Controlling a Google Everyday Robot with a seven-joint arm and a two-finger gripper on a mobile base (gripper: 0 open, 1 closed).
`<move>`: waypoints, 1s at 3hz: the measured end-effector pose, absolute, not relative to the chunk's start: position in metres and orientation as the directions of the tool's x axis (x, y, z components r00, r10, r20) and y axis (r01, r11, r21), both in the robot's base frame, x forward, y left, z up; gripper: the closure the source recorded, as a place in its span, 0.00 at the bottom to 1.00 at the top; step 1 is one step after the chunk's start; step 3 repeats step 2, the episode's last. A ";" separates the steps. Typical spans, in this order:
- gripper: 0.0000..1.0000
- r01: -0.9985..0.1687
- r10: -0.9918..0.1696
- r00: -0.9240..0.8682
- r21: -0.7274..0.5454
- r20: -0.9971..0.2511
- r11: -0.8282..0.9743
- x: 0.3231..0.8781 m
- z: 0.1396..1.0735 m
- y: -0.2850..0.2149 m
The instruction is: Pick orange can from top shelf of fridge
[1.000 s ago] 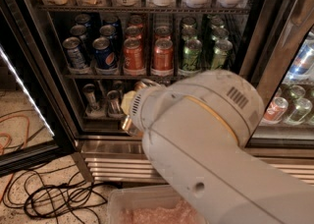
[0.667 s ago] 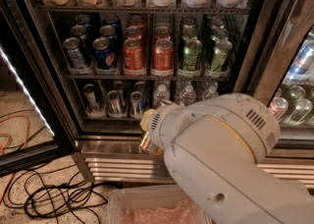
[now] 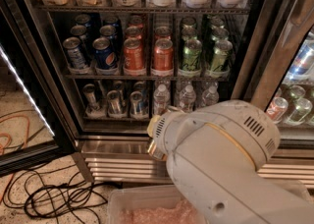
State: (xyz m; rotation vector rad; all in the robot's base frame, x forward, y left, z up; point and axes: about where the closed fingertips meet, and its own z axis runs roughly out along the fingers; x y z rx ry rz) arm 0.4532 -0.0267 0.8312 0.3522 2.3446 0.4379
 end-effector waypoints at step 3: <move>1.00 0.212 0.420 -0.732 0.407 -0.536 0.889 0.443 0.796 -0.041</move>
Offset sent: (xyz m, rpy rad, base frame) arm -0.0085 -0.0127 -0.0312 0.0118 0.0719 -0.0472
